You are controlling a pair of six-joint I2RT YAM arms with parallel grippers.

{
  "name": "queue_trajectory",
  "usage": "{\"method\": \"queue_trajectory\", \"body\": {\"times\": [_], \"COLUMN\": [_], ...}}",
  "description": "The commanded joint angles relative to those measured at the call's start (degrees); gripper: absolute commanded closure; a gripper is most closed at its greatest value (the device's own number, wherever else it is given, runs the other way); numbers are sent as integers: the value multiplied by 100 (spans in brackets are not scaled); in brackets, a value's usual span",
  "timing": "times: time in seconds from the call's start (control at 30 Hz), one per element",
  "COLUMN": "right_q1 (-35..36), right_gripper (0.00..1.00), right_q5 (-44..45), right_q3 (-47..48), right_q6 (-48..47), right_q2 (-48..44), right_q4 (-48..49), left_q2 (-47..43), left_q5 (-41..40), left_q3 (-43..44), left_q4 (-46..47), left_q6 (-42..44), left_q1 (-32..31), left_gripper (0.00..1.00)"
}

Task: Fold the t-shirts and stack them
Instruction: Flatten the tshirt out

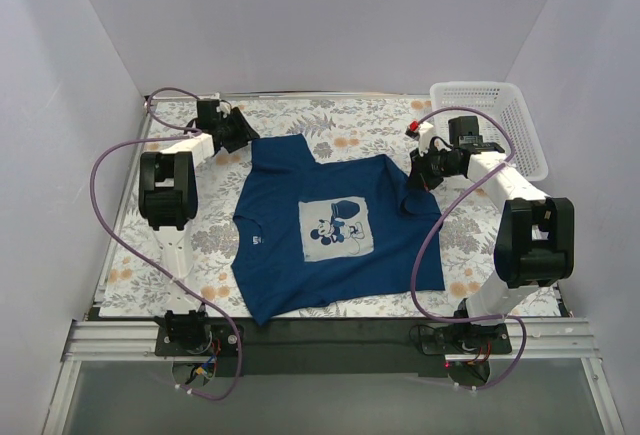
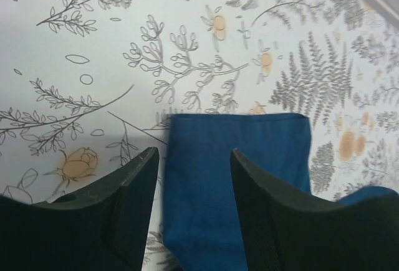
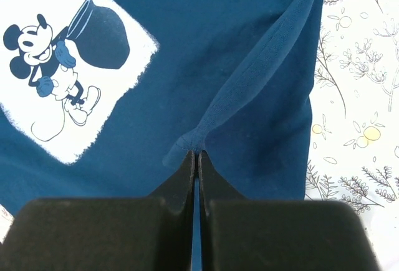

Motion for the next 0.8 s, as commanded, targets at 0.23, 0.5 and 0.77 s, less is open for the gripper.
{"method": "queue_trajectory", "body": {"times": [0.23, 0.5, 0.77], "right_q1": [-1, -1, -1], "right_gripper": [99, 99, 99], "right_q5": [-157, -157, -166], "right_q3": [148, 166, 166], "right_q6": [-73, -64, -55], "right_q2": [-112, -103, -103], "right_q4": [-27, -36, -36], "left_q2": [398, 705, 820], "left_q5": [-99, 103, -108], "left_q3": [618, 873, 1075], "left_q4": [-662, -864, -1040], "left_q6": [481, 604, 683], "left_q1": [9, -43, -184], "left_gripper": [58, 68, 92]}}
